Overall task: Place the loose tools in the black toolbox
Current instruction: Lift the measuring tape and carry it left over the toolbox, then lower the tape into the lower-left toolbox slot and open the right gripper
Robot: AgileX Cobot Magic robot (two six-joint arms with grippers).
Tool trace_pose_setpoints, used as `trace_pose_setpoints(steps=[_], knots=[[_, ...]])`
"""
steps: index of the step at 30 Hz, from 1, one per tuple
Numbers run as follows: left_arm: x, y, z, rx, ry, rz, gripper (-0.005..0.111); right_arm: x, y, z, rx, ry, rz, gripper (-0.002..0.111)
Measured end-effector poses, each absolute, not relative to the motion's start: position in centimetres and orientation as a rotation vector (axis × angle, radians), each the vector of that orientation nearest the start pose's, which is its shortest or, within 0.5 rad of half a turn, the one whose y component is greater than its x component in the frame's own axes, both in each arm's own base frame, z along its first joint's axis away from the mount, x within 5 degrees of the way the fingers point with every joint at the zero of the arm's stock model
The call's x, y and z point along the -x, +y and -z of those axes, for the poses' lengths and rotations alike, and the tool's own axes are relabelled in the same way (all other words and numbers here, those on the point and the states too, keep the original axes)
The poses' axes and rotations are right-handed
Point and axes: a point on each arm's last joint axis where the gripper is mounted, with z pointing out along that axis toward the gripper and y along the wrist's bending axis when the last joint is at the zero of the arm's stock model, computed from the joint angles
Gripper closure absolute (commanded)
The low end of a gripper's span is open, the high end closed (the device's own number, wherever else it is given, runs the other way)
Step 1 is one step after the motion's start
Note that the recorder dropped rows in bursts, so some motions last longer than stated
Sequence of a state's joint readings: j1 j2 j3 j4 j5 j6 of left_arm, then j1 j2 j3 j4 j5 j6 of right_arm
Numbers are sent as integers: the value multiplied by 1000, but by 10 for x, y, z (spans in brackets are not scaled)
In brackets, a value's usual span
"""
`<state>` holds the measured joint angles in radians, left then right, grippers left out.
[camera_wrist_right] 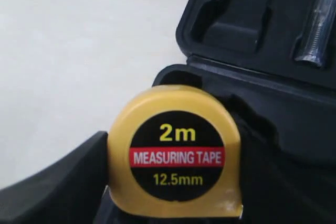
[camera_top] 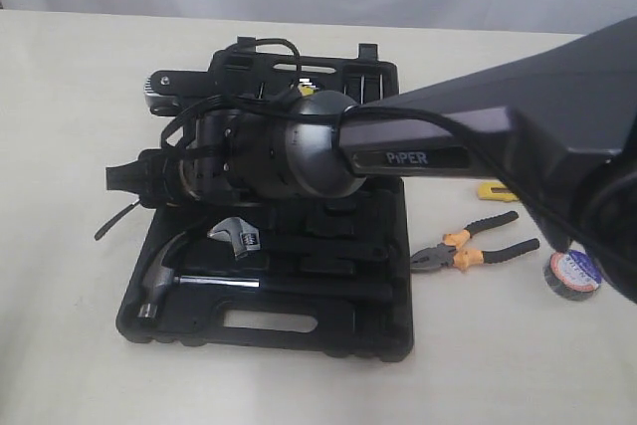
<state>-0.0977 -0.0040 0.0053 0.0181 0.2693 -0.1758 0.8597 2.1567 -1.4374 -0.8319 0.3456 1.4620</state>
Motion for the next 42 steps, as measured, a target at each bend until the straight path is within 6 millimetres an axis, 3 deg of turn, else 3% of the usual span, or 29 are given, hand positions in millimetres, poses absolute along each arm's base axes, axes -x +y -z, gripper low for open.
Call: trace_pose_setpoints(steps=[7,10,15,19,27,32,35,40,42], knots=[[-55,-5,-187,57,1757,182,107,-318,334,-133,165,2445,-366,104],[-55,-5,-187,57,1757,182,107,-318,334,-133,179,2443,-361,83],[-55,-5,-187,57,1757,182,107,-318,334,-132,191,2443,-356,33],[-55,-5,-187,57,1757,182,107,-318,334,-132,191,2443,-356,24],[-55,-5,-187,57,1757,182,107,-318,335,-133,190,2440,-359,24],[-55,-5,-187,57,1757,182,107,-323,338,-152,169,2399,-381,27],[-55,-5,-187,57,1757,182,107,-324,341,-172,157,2357,-421,45],[-55,-5,-187,57,1757,182,107,-324,342,-191,196,2313,-430,110],[-55,-5,-187,57,1757,182,107,-324,341,-190,226,2313,-395,108]])
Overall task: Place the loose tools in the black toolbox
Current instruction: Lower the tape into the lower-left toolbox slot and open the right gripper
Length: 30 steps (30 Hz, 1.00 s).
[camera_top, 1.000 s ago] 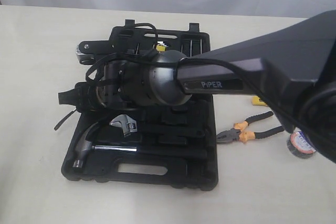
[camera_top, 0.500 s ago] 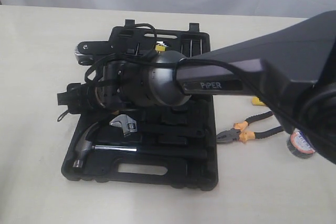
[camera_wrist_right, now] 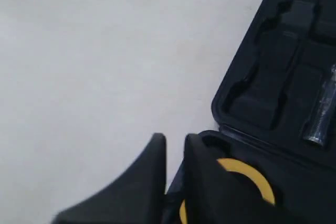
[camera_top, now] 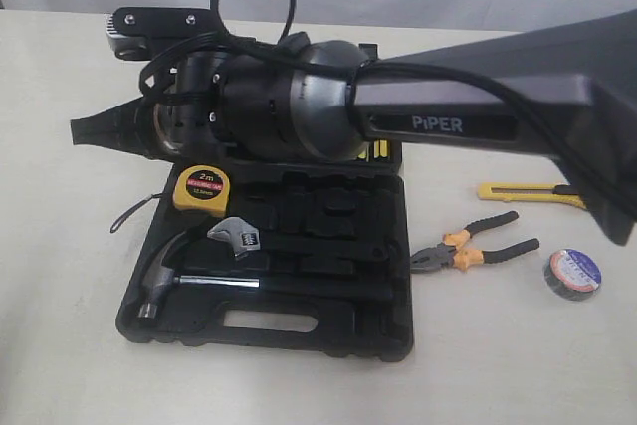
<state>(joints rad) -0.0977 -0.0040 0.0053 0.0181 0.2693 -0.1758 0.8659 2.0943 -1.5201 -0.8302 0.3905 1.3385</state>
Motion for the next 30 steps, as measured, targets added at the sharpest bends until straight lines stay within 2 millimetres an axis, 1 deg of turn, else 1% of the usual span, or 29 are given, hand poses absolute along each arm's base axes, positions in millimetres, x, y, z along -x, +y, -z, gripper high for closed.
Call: trace_pose_setpoints(steps=[4,8,14,15,21,28,30], knots=[[-55,-5,-187,57,1757,182,107,-324,340,-183,277,2324,-332,109],[-55,-5,-187,57,1757,182,107,-326,340,-164,316,2355,-270,109],[-55,-5,-187,57,1757,182,107,-327,341,-128,361,2413,-196,109],[-55,-5,-187,57,1757,182,107,-327,342,-126,364,2415,-197,109],[-55,-5,-187,57,1757,182,107,-327,342,-127,368,2410,-200,109],[-55,-5,-187,57,1757,182,107,-327,341,-147,366,2379,-218,109],[-55,-5,-187,57,1757,182,107,-327,341,-149,371,2376,-213,109]])
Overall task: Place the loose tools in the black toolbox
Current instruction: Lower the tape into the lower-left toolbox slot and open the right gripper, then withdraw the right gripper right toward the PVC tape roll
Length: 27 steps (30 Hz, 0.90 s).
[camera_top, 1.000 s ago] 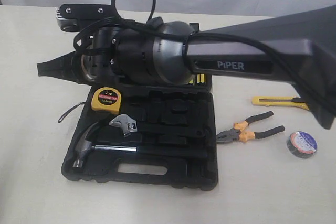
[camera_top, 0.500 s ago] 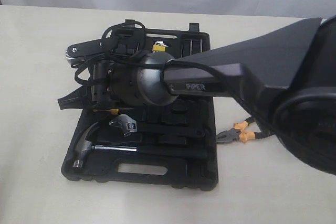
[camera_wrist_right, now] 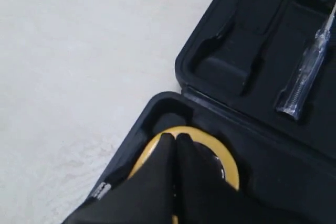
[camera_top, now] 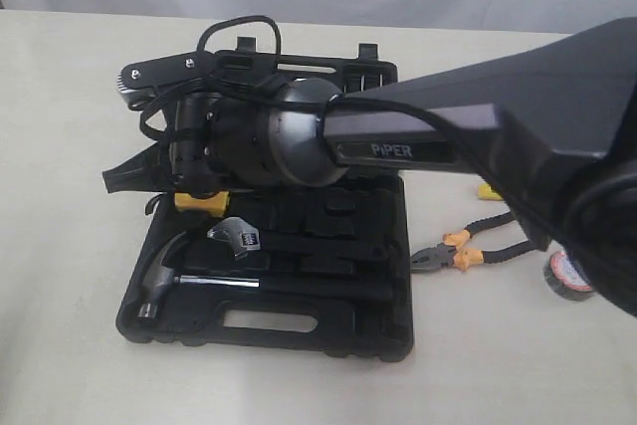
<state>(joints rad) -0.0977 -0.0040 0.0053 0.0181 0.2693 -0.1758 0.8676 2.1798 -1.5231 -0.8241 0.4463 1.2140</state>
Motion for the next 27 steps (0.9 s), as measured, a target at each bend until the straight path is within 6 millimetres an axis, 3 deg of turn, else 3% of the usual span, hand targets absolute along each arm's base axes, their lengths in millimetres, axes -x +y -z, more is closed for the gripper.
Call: trace_pose_setpoints(steps=[7,13,16,21,27], knots=[[-55,-5,-187,57,1757,182,107,-327,340,-126,393,2415,-158,109],[-55,-5,-187,57,1757,182,107,-325,339,-138,425,2414,-167,109],[-55,-5,-187,57,1757,182,107,-321,337,-167,447,2387,-193,109],[-55,-5,-187,57,1757,182,107,-310,315,-242,521,2288,-112,109],[-55,-5,-187,57,1757,182,107,-293,260,-304,540,2325,117,109]])
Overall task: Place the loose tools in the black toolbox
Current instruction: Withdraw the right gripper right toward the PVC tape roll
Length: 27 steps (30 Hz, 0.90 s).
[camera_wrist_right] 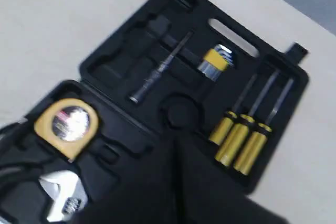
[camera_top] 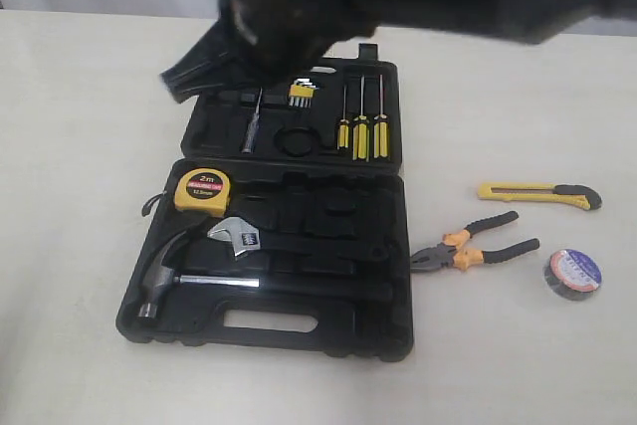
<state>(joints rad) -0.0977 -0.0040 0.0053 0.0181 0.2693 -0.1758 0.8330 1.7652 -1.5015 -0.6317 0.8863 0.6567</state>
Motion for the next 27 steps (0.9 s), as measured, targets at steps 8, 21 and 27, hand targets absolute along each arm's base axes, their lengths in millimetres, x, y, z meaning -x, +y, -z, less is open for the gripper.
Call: trace_pose_setpoints(steps=[8,21,27], knots=[[-55,-5,-187,57,1757,182,107,-259,156,-340,380,2386,173,109],[-55,-5,-187,57,1757,182,107,-211,25,-305,20,2685,177,109],[-55,-5,-187,57,1757,182,107,-213,19,-283,-14,2790,102,109]])
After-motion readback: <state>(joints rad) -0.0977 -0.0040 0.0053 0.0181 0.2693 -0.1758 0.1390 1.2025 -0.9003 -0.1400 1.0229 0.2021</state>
